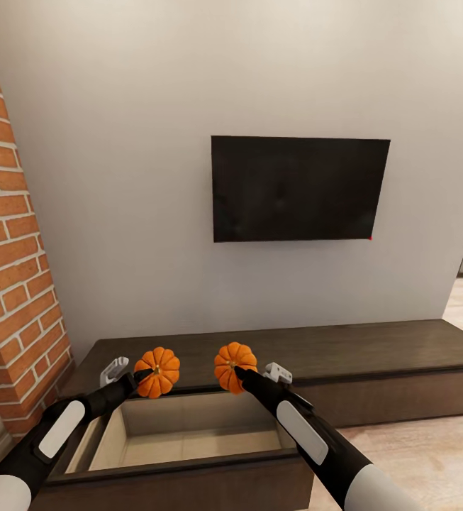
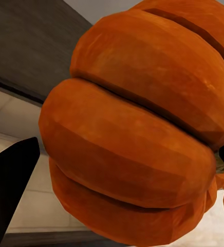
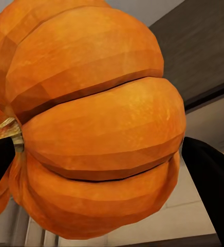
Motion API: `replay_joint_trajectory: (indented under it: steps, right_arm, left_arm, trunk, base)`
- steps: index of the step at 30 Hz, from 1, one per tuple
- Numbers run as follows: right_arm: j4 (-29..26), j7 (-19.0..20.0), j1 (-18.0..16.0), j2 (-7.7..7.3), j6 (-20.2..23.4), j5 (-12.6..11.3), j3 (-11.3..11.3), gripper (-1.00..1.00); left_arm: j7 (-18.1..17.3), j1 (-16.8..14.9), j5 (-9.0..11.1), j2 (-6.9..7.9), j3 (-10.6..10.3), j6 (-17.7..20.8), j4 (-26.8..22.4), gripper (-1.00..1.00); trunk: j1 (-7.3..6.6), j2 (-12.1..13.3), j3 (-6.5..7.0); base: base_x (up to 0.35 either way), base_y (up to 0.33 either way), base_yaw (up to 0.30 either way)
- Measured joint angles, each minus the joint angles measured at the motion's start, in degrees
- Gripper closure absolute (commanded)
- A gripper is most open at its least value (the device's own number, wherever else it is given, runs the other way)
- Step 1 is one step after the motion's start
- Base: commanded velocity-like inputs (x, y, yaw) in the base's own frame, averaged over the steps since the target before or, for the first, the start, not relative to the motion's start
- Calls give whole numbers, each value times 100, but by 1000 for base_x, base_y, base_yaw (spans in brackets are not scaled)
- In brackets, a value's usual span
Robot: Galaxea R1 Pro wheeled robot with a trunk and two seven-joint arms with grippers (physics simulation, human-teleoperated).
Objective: Place each of the two pumpkins and all three candles from the living room inside a cabinet in the living room (use any cabinet), then make sure every cabinet is closed, and position the cauldron so it is next to a table in the living room.
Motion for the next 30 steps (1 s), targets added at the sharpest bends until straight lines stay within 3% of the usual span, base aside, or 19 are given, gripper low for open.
replay_joint_trajectory:
  steps: [11, 17, 25, 30]
  right_arm:
    - [0, 1, 0, 0, 13, 1, 0, 100]
    - [1, 0, -8, 0, 30, 2, 1, 100]
    - [-7, -16, -172, 8, 673, 13, 10, 100]
    - [-8, -481, -226, 34, 712, 30, 11, 100]
  left_arm:
    - [-6, 0, 5, 3, 0, 1, 1, 100]
    - [-3, 1, -15, 1, -2, 7, 7, 100]
    - [40, 1, -6, -7, -9, 1, 67, 100]
    - [680, 2, -32, -119, -13, 1, 68, 100]
  trunk:
    - [0, 0, 0]
    - [131, -239, -108]
    - [307, -560, -251]
    - [417, -760, -341]
  base:
    - [0, 0, 0]
    - [0, 0, 0]
    - [0, 0, 0]
    - [0, 0, 0]
